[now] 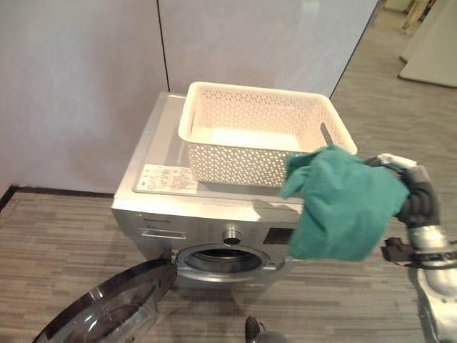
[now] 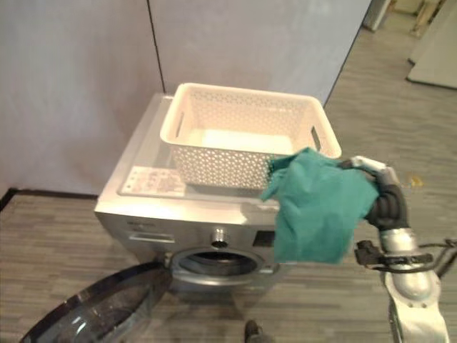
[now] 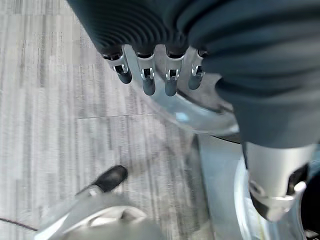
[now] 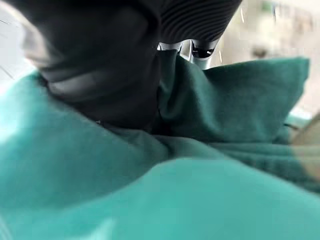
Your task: Grab the laundry basket,head to the washer,open it,put in the laundry and shut it.
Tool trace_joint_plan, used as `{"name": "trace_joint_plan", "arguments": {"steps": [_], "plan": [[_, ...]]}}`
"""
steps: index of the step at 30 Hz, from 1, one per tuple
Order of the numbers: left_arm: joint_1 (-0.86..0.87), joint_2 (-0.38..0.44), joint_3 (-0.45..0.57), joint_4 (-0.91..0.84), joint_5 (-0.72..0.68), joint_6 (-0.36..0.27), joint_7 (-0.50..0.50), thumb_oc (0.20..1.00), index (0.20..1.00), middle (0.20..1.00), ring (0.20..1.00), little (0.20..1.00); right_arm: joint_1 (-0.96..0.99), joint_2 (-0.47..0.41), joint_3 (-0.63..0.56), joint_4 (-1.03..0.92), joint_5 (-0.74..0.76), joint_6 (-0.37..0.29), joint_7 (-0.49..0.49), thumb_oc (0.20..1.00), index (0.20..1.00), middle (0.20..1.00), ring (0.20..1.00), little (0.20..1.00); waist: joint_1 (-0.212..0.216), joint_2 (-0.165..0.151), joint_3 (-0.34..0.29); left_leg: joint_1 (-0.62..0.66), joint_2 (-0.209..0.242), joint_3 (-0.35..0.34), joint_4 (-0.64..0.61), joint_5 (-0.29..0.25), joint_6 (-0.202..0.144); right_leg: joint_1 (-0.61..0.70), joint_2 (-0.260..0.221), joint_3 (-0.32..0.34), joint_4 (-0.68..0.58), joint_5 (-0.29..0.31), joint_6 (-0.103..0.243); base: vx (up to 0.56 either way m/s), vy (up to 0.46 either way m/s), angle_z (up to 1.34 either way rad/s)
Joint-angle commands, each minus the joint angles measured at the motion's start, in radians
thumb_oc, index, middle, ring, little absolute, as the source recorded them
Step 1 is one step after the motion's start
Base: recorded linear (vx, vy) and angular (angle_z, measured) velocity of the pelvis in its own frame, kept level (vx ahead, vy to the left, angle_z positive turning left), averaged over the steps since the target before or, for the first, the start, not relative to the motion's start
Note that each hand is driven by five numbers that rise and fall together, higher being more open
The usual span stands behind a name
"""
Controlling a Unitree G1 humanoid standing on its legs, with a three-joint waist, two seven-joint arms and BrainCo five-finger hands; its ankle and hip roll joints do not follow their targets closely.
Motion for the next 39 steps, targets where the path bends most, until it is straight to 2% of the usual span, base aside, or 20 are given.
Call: {"name": "trace_joint_plan", "arguments": {"steps": [1, 3, 4, 5, 6, 7, 8, 10, 11, 14, 15, 17, 21, 23, 24, 26, 30, 33, 37, 39], "plan": [[-0.029, 0.065, -0.018, -0.104, -0.036, -0.073, 0.03, 1.0, 1.0, 1.0, 1.0, 1.0, -0.013, -0.055, -0.051, -0.072, 0.072, -0.067, 0.022, 0.2, 0.2, 0.2, 0.2, 0.2, 0.007, -0.028, -0.034, -0.022, -0.02, 0.028, 0.035, -0.06, 0.052, 0.138, -0.104, -0.111, 0.127, -0.139, 0.039, -0.05, -0.227, -0.53], [-0.002, 0.119, -0.104, -0.337, -0.014, -0.116, 0.009, 1.0, 1.0, 1.0, 1.0, 1.0, -0.02, -0.149, -0.049, -0.069, 0.119, -0.072, 0.05, 0.2, 0.2, 0.2, 0.2, 0.2, 0.012, -0.028, -0.03, -0.023, 0.0, 0.022, 0.037, -0.044, 0.033, 0.156, -0.081, -0.123, 0.092, -0.161, 0.03, -0.05, -0.207, 0.03], [0.0, 0.119, -0.104, -0.34, -0.014, -0.114, 0.009, 1.0, 1.0, 1.0, 1.0, 1.0, -0.02, -0.149, -0.049, -0.068, 0.12, -0.073, 0.05, 0.2, 0.2, 0.2, 0.2, 0.2, 0.012, -0.027, -0.03, -0.022, 0.0, 0.022, 0.036, -0.044, 0.033, 0.157, -0.081, -0.123, 0.092, -0.161, 0.029, -0.04, -0.19, 0.13], [0.019, 0.18, -0.141, -0.532, -0.026, -0.143, -0.011, 1.0, 1.0, 1.0, 1.0, 1.0, -0.012, -0.204, -0.046, -0.067, 0.179, -0.077, 0.079, 0.2, 0.2, 0.2, 0.2, 0.2, 0.014, -0.026, -0.03, -0.026, 0.016, 0.017, 0.037, -0.031, 0.019, 0.171, -0.064, -0.128, 0.057, -0.181, 0.022, -0.03, -0.129, 0.11], [0.019, 0.18, -0.141, -0.532, -0.026, -0.143, -0.011, 1.0, 1.0, 1.0, 1.0, 1.0, -0.012, -0.204, -0.046, -0.067, 0.179, -0.077, 0.079, 0.2, 0.2, 0.2, 0.2, 0.2, 0.014, -0.026, -0.03, -0.026, 0.016, 0.017, 0.037, -0.031, 0.019, 0.171, -0.064, -0.128, 0.057, -0.181, 0.022, -0.06, -0.237, 0.03], [0.025, 0.236, -0.156, -0.685, -0.057, -0.161, -0.052, 1.0, 1.0, 1.0, 1.0, 1.0, 0.002, -0.242, -0.033, -0.069, 0.219, -0.072, 0.108, 0.2, 0.2, 0.2, 0.2, 0.2, 0.015, -0.027, -0.029, -0.033, 0.033, 0.007, 0.04, -0.017, 0.004, 0.181, -0.049, -0.134, 0.032, -0.196, 0.014, -0.03, -0.112, 0.0], [0.027, 0.237, -0.155, -0.688, -0.058, -0.159, -0.053, 1.0, 1.0, 1.0, 1.0, 1.0, 0.003, -0.242, -0.033, -0.069, 0.219, -0.072, 0.108, 0.2, 0.2, 0.2, 0.2, 0.2, 0.014, -0.027, -0.029, -0.033, 0.033, 0.007, 0.04, -0.017, 0.004, 0.182, -0.048, -0.135, 0.031, -0.195, 0.014, -0.05, -0.168, -0.01], [0.029, 0.334, -0.181, -0.909, -0.066, -0.181, -0.125, 1.0, 1.0, 1.0, 1.0, 1.0, 0.019, -0.301, -0.006, -0.077, 0.277, -0.061, 0.168, 0.2, 0.2, 0.2, 0.2, 0.2, 0.012, -0.025, -0.029, -0.037, 0.054, 0.005, 0.041, -0.001, -0.014, 0.195, -0.03, -0.146, 0.008, -0.207, 0.006, -0.05, -0.137, 0.0], [0.032, 0.335, -0.179, -0.913, -0.067, -0.178, -0.126, 1.0, 1.0, 1.0, 1.0, 1.0, 0.019, -0.3, -0.005, -0.076, 0.278, -0.062, 0.169, 0.2, 0.2, 0.2, 0.2, 0.2, 0.011, -0.025, -0.03, -0.037, 0.055, 0.004, 0.041, -0.001, -0.015, 0.196, -0.029, -0.146, 0.007, -0.206, 0.006, -0.03, -0.119, 0.03], [-0.012, 0.44, -0.235, -1.135, -0.105, -0.178, -0.224, 1.0, 1.0, 1.0, 1.0, 1.0, 0.02, -0.356, 0.051, -0.07, 0.319, -0.04, 0.21, 0.2, 0.2, 0.2, 0.2, 0.2, 0.009, -0.02, -0.026, -0.046, 0.077, 0.002, 0.06, 0.01, -0.034, 0.205, -0.008, -0.161, -0.002, -0.222, -0.009, -0.03, -0.11, 0.1], [-0.012, 0.44, -0.234, -1.135, -0.105, -0.178, -0.224, 1.0, 1.0, 1.0, 1.0, 1.0, 0.02, -0.356, 0.051, -0.07, 0.319, -0.04, 0.21, 0.2, 0.2, 0.2, 0.2, 0.2, 0.009, -0.02, -0.026, -0.046, 0.077, 0.002, 0.061, 0.01, -0.034, 0.205, -0.008, -0.161, -0.002, -0.222, -0.009, -0.05, -0.119, 0.24], [-0.074, 0.462, -0.289, -1.26, -0.241, -0.147, -0.302, 1.0, 1.0, 1.0, 1.0, 1.0, -0.001, -0.382, 0.097, -0.067, 0.327, -0.027, 0.221, 0.2, 0.2, 0.2, 0.2, 0.2, 0.011, -0.017, -0.015, -0.072, 0.097, -0.008, 0.103, 0.019, -0.051, 0.223, 0.003, -0.188, -0.016, -0.233, -0.024, -0.05, -0.105, 0.31], [-0.126, 0.467, -0.352, -1.302, -0.327, -0.113, -0.335, 1.0, 1.0, 1.0, 1.0, 1.0, -0.061, -0.389, 0.152, -0.052, 0.333, -0.021, 0.214, 0.2, 0.2, 0.2, 0.2, 0.2, 0.017, -0.015, 0.001, -0.092, 0.108, -0.056, 0.147, 0.02, -0.062, 0.228, 0.007, -0.182, -0.014, -0.239, -0.037, -0.04, -0.042, 0.2], [-0.167, 0.452, -0.406, -1.306, -0.369, -0.089, -0.356, 1.0, 1.0, 1.0, 1.0, 1.0, -0.09, -0.382, 0.177, -0.047, 0.328, -0.017, 0.206, 0.2, 0.2, 0.2, 0.2, 0.2, 0.014, -0.01, 0.006, -0.089, 0.108, -0.105, 0.126, 0.03, -0.064, 0.226, 0.009, -0.186, -0.009, -0.242, -0.043, -0.02, -0.001, 0.18], [-0.194, 0.43, -0.465, -1.301, -0.422, -0.047, -0.377, 1.0, 1.0, 1.0, 1.0, 1.0, -0.117, -0.362, 0.197, -0.049, 0.311, -0.004, 0.193, 0.2, 0.2, 0.2, 0.2, 0.2, 0.008, 0.007, -0.01, -0.067, 0.104, -0.113, 0.076, 0.039, -0.057, 0.229, 0.01, -0.192, -0.009, -0.245, -0.04, 0.05, 0.04, 0.22], [-0.211, 0.41, -0.517, -1.297, -0.517, 0.003, -0.385, 1.0, 1.0, 1.0, 1.0, 1.0, -0.167, -0.343, 0.235, -0.027, 0.301, 0.007, 0.165, 0.2, 0.2, 0.2, 0.2, 0.2, 0.007, 0.024, -0.022, -0.048, 0.098, -0.11, 0.046, 0.049, -0.057, 0.23, 0.01, -0.187, -0.011, -0.245, -0.041, 0.04, 0.036, 0.19], [-0.232, 0.433, -0.569, -1.332, -0.615, 0.04, -0.398, 1.0, 1.0, 1.0, 1.0, 1.0, -0.206, -0.343, 0.267, -0.013, 0.306, 0.019, 0.15, 0.2, 0.2, 0.2, 0.2, 0.2, 0.006, 0.039, -0.026, -0.032, 0.097, -0.104, 0.031, 0.053, -0.056, 0.236, 0.01, -0.182, -0.013, -0.247, -0.043, 0.01, -0.004, 0.0], [-0.292, 0.487, -0.63, -1.386, -0.684, 0.066, -0.409, 1.0, 1.0, 1.0, 1.0, 1.0, -0.253, -0.367, 0.284, 0.027, 0.297, 0.022, 0.12, 0.2, 0.2, 0.2, 0.2, 0.2, 0.007, 0.05, -0.022, -0.029, 0.097, -0.107, 0.03, 0.057, -0.059, 0.242, 0.011, -0.181, -0.016, -0.249, -0.045, -0.01, -0.018, 0.05], [-0.405, 0.618, -0.702, -1.525, -0.777, 0.077, -0.44, 1.0, 1.0, 1.0, 1.0, 1.0, -0.297, -0.444, 0.27, 0.088, 0.271, 0.021, 0.097, 0.2, 0.2, 0.2, 0.2, 0.2, 0.012, 0.069, -0.017, -0.034, 0.092, -0.118, 0.022, 0.073, -0.067, 0.247, 0.009, -0.197, -0.02, -0.252, -0.045, -0.03, -0.017, 0.05], [-0.428, 0.641, -0.709, -1.55, -0.781, 0.075, -0.446, 1.0, 1.0, 1.0, 1.0, 1.0, -0.289, -0.456, 0.258, 0.092, 0.255, 0.022, 0.099, 0.2, 0.2, 0.2, 0.2, 0.2, 0.014, 0.071, -0.016, -0.036, 0.09, -0.121, 0.02, 0.077, -0.07, 0.249, 0.009, -0.205, -0.021, -0.253, -0.044, -0.03, -0.014, 0.1]]}}
